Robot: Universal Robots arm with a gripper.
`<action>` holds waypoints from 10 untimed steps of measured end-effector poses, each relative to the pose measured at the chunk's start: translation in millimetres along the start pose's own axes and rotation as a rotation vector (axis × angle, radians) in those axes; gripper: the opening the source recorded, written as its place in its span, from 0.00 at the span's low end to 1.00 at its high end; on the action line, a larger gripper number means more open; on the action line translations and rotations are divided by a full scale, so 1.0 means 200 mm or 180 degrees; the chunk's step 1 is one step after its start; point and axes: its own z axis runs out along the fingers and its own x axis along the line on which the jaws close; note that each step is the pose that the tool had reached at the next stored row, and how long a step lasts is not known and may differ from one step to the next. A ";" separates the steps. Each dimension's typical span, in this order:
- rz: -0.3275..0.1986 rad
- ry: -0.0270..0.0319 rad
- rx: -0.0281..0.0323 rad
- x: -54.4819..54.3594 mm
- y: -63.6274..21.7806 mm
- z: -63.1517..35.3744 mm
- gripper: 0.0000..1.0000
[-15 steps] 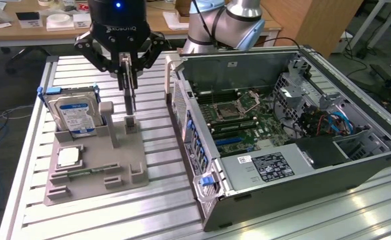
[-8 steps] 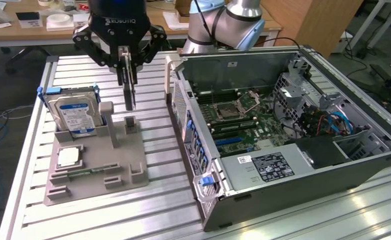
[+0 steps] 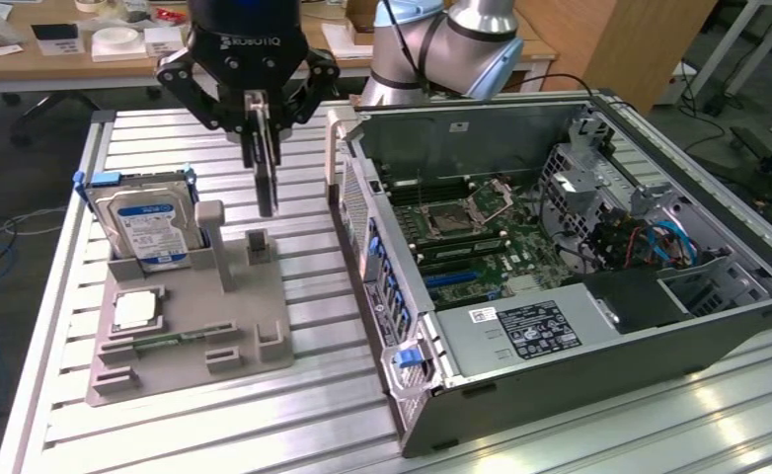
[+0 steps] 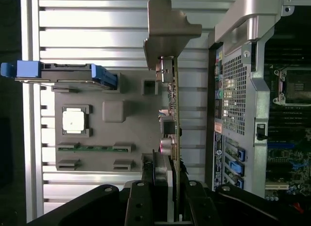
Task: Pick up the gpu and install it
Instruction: 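Pick up the gpu and move the gpu toward the slot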
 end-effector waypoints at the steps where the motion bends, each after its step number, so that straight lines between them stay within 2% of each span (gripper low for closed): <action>1: 0.0000 0.0000 0.0000 -0.01 0.000 0.000 0.28; 6: 0.0000 0.0000 0.0000 -0.05 0.000 0.000 0.28; 8: 0.0000 0.0000 0.0000 -0.14 0.001 -0.001 0.28; 10: 0.0000 0.0000 0.0000 -0.18 0.001 -0.001 0.28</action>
